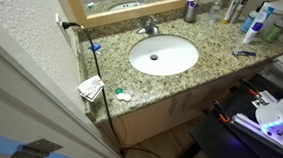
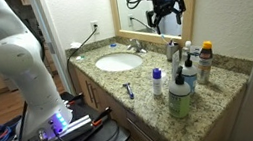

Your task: Move all the bottles away from the sink

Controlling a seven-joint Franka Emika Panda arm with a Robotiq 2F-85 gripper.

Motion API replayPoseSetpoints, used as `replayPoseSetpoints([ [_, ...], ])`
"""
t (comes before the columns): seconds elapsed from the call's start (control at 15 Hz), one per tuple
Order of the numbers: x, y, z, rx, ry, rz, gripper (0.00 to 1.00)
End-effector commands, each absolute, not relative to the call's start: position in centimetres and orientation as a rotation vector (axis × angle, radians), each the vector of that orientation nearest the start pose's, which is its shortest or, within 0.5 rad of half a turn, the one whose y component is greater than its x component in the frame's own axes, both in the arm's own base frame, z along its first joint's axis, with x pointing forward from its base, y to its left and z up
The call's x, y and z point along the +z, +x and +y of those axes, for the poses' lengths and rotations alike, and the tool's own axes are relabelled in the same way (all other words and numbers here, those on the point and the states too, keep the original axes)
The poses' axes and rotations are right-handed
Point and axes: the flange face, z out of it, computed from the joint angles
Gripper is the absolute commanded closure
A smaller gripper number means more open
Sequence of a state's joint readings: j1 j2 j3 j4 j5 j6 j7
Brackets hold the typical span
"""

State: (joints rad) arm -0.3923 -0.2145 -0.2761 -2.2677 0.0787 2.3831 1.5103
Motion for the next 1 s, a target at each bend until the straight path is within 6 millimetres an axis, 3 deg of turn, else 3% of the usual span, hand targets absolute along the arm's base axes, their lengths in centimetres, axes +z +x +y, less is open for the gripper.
replayPoseSetpoints([
  [0.0,47.9,46.9,-32.7,-0.428,-1.436,2.602,0.00],
  [0.13,49.1,49.8,-33.6,-0.457,-1.357,2.661,0.00],
  [0.2,48.2,47.0,-32.2,-0.444,-1.385,2.606,0.00],
  [0.33,48.8,49.3,-33.0,-0.461,-1.363,2.629,0.00],
  [0.47,48.9,49.9,-33.4,-0.466,-1.360,2.635,0.00],
  [0.6,47.7,51.0,-34.6,-0.442,-1.446,2.611,0.00],
  [0.93,47.1,53.9,-37.1,-0.457,-1.703,2.513,0.00],
])
